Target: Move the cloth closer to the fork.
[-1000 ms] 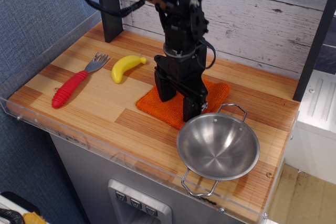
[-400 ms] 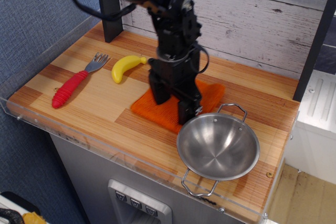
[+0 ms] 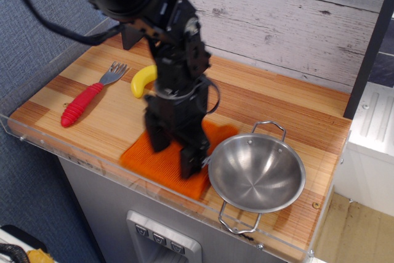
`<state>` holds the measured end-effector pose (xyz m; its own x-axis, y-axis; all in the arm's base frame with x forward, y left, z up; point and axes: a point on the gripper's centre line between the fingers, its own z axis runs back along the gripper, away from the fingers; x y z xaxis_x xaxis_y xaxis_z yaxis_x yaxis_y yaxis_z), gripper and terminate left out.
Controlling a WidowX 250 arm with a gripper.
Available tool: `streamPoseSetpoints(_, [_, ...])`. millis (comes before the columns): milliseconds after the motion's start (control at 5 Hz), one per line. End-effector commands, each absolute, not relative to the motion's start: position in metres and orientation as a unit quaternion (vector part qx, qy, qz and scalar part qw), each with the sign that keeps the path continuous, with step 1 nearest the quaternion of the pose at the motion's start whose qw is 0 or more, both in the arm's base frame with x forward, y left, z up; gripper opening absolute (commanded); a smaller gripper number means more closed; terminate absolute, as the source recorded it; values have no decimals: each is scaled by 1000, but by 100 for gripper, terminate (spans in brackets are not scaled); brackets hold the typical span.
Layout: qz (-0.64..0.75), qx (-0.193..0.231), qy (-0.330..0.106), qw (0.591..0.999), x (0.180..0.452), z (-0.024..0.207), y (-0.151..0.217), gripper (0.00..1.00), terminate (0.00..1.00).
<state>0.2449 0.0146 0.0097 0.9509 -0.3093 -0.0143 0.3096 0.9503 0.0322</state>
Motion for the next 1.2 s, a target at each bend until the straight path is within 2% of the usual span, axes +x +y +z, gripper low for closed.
streamPoseSetpoints(0, [-134, 25, -28, 990, 244, 36, 36, 100, 0])
streamPoseSetpoints(400, [-118, 34, -32, 992, 250, 45, 73, 100, 0])
streamPoseSetpoints(1000, [-118, 34, -32, 992, 250, 45, 73, 100, 0])
